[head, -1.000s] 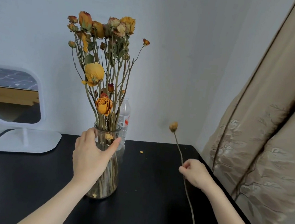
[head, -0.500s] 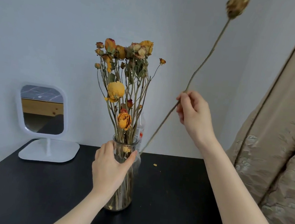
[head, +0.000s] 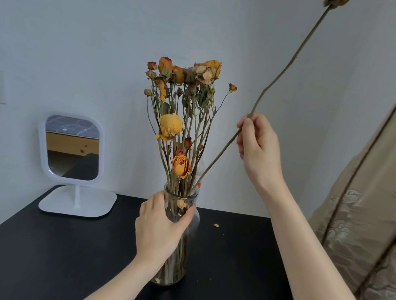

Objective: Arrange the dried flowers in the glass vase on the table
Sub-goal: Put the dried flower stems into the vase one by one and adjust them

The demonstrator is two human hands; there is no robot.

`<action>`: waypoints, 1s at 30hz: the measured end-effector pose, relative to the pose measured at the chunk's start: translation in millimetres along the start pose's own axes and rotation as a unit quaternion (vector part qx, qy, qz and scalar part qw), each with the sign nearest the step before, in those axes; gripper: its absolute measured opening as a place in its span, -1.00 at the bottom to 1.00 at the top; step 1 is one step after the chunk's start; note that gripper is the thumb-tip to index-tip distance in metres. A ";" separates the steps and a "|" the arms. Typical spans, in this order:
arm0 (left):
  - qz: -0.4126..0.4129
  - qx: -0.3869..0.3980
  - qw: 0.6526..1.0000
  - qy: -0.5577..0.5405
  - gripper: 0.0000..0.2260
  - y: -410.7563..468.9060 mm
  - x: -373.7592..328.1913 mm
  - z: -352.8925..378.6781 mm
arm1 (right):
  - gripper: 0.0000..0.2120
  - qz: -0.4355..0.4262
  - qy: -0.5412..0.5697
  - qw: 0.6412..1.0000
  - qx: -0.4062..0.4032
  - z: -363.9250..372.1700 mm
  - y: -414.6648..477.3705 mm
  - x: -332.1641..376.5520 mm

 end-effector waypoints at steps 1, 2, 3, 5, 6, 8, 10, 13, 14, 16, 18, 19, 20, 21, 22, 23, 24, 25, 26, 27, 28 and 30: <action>0.001 0.000 1.000 0.001 -0.47 0.0 -0.2 0.1 | -0.77 0.002 -0.003 1.000 0.006 2.0 -1.2 -1.2; 0.001 0.000 1.000 0.004 -0.47 0.2 -0.3 0.4 | -0.78 0.004 -0.004 1.000 0.012 3.9 -2.0 -2.2; 0.001 0.000 1.000 0.007 -0.47 0.4 -0.4 0.7 | -0.79 0.005 -0.003 1.000 0.015 5.4 -2.5 -2.6; 0.000 0.000 1.000 0.008 -0.47 0.4 -0.7 1.1 | -0.81 -0.001 -0.009 1.000 0.017 7.3 -2.3 -1.1; 0.000 0.000 1.000 0.007 -0.47 0.3 -0.6 1.0 | -0.81 -0.009 -0.015 1.000 0.018 8.1 -1.9 1.1; 0.000 -0.001 1.000 0.007 -0.47 0.1 -0.7 0.9 | -0.82 -0.028 -0.027 0.999 0.021 9.4 -1.0 6.1; 0.001 -0.003 1.000 0.007 -0.48 0.1 -1.1 0.8 | -0.81 -0.047 -0.036 0.998 0.027 11.2 -0.6 11.2; 0.002 -0.004 1.000 0.010 -0.48 0.1 -1.2 1.0 | -0.82 -0.064 -0.036 0.997 0.026 11.6 -0.4 16.2; 0.004 -0.005 1.000 0.011 -0.48 0.1 -1.1 0.9 | -0.82 -0.067 -0.033 0.997 0.020 10.5 0.3 17.5; 0.008 -0.008 1.000 0.011 -0.50 0.2 -1.3 0.4 | -0.83 -0.075 -0.029 0.997 0.009 8.6 1.6 20.1; 0.010 -0.011 1.000 0.012 -0.51 0.3 -0.9 0.1 | -0.83 -0.081 -0.029 0.996 0.014 9.9 1.9 22.0; 0.010 -0.012 1.000 0.013 -0.51 0.2 -0.5 0.1 | -0.83 -0.083 -0.032 0.996 0.022 12.0 1.3 22.0; 0.010 -0.012 1.000 0.013 -0.51 0.2 -0.2 0.4 | -0.83 -0.083 -0.038 0.995 0.033 14.9 0.0 21.3; 0.010 -0.012 1.000 0.014 -0.50 0.2 -0.1 0.7 | -0.83 -0.083 -0.043 0.995 0.046 18.1 -1.5 20.0; 0.011 -0.012 1.000 0.014 -0.50 0.2 -0.3 1.1 | -0.83 -0.082 -0.048 0.994 0.060 21.7 -3.4 18.0; 0.012 -0.012 1.000 0.014 -0.50 0.1 -0.4 1.2 | -0.82 -0.079 -0.053 0.993 0.073 25.4 -5.1 15.8; 0.013 -0.012 1.000 0.015 -0.50 0.2 -0.4 1.3 | -0.82 -0.076 -0.057 0.992 0.085 28.8 -6.9 13.2; 0.014 -0.012 1.000 0.016 -0.50 0.2 -0.3 1.3 | -0.82 -0.073 -0.061 0.991 0.098 32.1 -8.9 10.4; 0.014 -0.014 1.000 0.016 -0.50 0.3 -0.1 1.2 | -0.82 -0.069 -0.065 0.989 0.110 35.1 -10.9 7.4; 0.015 -0.015 1.000 0.016 -0.50 0.4 0.1 1.0 | -0.82 -0.065 -0.071 0.988 0.124 38.2 -13.4 3.9; 0.016 -0.017 1.000 0.016 -0.50 0.5 0.1 0.8 | -0.82 -0.062 -0.080 0.985 0.137 41.1 -16.0 0.1; 0.017 -0.017 1.000 0.016 -0.48 0.5 -0.3 1.0 | -0.83 -0.058 -0.101 0.980 0.164 46.5 -21.8 -8.1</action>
Point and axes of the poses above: each hand's wrist, its own y-axis towards the middle knuckle, its own z-axis out of the palm, x = y × z, the point moved 9 cm from there along y, towards the middle knuckle, and after that the axes turned 11 degrees about -x, right-handed, at the moved point
